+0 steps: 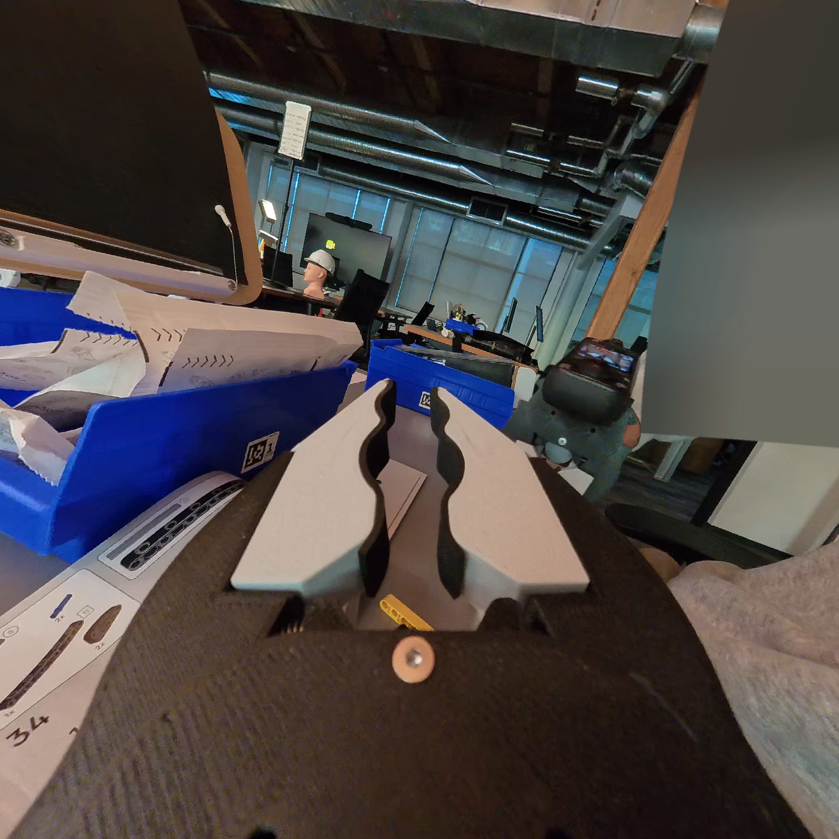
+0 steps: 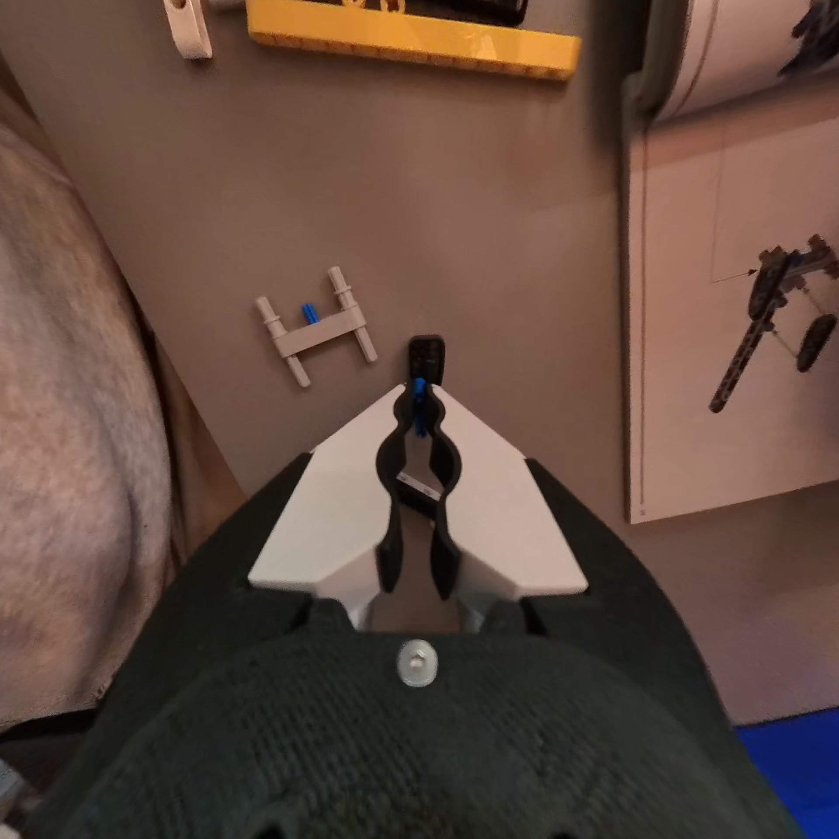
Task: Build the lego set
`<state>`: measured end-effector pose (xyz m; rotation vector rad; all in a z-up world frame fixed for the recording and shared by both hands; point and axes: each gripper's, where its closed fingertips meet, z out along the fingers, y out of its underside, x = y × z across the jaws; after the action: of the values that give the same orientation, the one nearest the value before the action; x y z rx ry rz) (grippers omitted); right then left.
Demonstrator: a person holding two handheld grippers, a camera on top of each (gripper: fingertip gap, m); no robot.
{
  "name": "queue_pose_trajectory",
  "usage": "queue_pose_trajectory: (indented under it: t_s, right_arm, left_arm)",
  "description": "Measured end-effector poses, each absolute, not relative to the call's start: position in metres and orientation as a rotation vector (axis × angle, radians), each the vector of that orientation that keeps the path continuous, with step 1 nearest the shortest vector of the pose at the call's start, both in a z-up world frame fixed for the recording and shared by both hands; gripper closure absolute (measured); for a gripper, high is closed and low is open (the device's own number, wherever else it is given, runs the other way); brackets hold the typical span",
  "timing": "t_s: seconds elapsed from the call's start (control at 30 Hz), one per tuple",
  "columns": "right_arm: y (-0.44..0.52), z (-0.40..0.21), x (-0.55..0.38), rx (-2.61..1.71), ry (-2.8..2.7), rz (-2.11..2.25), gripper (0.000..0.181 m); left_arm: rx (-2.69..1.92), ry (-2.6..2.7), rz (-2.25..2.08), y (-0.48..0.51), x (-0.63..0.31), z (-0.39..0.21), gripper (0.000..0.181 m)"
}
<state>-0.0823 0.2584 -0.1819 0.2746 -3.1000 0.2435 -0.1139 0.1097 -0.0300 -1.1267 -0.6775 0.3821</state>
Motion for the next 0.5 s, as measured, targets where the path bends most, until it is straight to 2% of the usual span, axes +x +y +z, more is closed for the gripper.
queue_pose_trajectory:
  t_s: [0.3, 0.37, 0.5]
  right_arm:
    - [0.255, -0.181, -0.084, 0.243, -3.107, 0.232, 0.178]
    - [0.25, -0.177, -0.084, 0.222, -3.124, 0.288, 0.16]
    - [0.231, -0.139, -0.11, 0.138, -3.018, 0.562, 0.154]
  left_arm:
    - [-1.125, -0.7, 0.368, 0.108, -0.118, -0.035, 0.169]
    - [-1.118, -0.704, 0.372, 0.106, -0.118, -0.035, 0.169]
    - [-1.111, -0.718, 0.374, 0.104, -0.12, -0.037, 0.169]
